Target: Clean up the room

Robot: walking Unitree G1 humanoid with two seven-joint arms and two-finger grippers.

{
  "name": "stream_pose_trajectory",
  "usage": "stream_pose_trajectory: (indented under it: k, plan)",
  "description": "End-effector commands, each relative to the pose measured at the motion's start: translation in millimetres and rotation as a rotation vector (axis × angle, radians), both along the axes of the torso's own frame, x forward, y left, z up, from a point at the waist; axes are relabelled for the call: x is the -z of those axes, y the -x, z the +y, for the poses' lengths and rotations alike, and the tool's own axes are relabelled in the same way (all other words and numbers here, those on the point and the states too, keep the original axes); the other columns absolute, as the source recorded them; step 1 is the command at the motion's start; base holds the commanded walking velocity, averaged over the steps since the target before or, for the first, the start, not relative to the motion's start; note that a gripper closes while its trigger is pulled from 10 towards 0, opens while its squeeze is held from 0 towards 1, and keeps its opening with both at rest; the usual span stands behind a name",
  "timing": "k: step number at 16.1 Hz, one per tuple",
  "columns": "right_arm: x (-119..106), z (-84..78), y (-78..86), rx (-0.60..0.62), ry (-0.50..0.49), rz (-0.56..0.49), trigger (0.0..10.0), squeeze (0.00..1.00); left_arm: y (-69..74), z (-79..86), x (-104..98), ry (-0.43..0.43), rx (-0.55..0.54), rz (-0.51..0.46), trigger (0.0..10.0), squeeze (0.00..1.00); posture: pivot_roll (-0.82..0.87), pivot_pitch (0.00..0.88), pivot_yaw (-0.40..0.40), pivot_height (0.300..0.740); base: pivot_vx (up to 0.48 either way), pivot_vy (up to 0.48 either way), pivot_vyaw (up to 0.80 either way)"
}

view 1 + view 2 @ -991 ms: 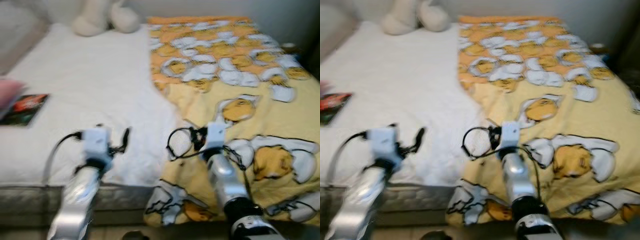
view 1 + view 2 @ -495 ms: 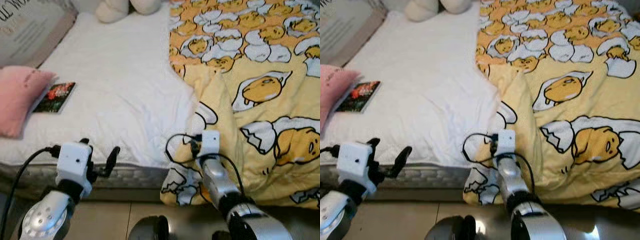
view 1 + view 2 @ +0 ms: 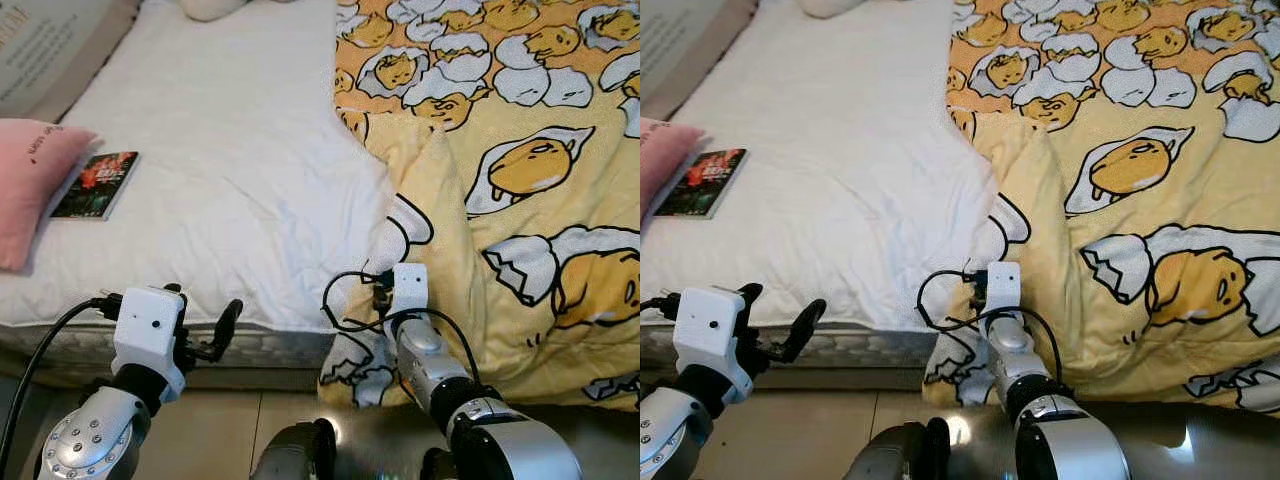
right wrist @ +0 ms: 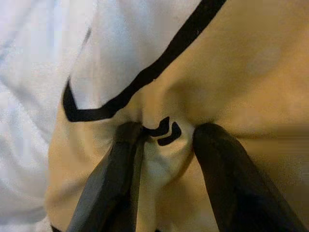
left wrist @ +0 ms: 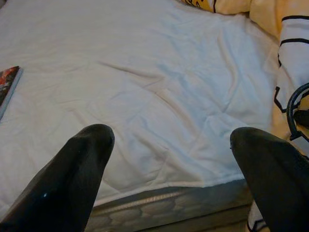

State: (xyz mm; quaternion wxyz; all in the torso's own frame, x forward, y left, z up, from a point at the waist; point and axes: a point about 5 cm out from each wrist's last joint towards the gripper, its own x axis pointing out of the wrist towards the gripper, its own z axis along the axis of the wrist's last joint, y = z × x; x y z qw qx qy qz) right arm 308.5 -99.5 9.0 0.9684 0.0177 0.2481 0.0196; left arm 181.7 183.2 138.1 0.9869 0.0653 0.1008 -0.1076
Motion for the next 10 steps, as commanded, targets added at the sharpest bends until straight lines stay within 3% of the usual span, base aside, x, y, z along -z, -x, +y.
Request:
stream_pose_trajectory:
  k: [1, 5, 10]
  plan:
    - [2.9, 7.7, 2.6, -0.013, -0.018, 0.035, 0.0, 0.00, 1.0, 5.4, -0.5, -0.009, -0.023, 0.009, 10.0, 0.00, 0.31, 0.229, 0.212, 0.740, 0.000, 0.000, 0.00]
    - [2.4, 21.5, 4.2, -0.041, -0.073, 0.044, 0.0, 0.00, 0.6, 0.8, 0.1, 0.000, -0.010, 0.026, 10.0, 0.00, 0.31, 0.243, 0.218, 0.740, 0.000, 0.000, 0.00]
    - [9.7, 48.7, 20.9, -0.203, -0.070, 0.027, 0.0, 0.00, 0.7, 1.3, 1.7, 0.002, -0.012, 0.036, 10.0, 0.00, 0.30, 0.241, 0.207, 0.740, 0.000, 0.000, 0.00]
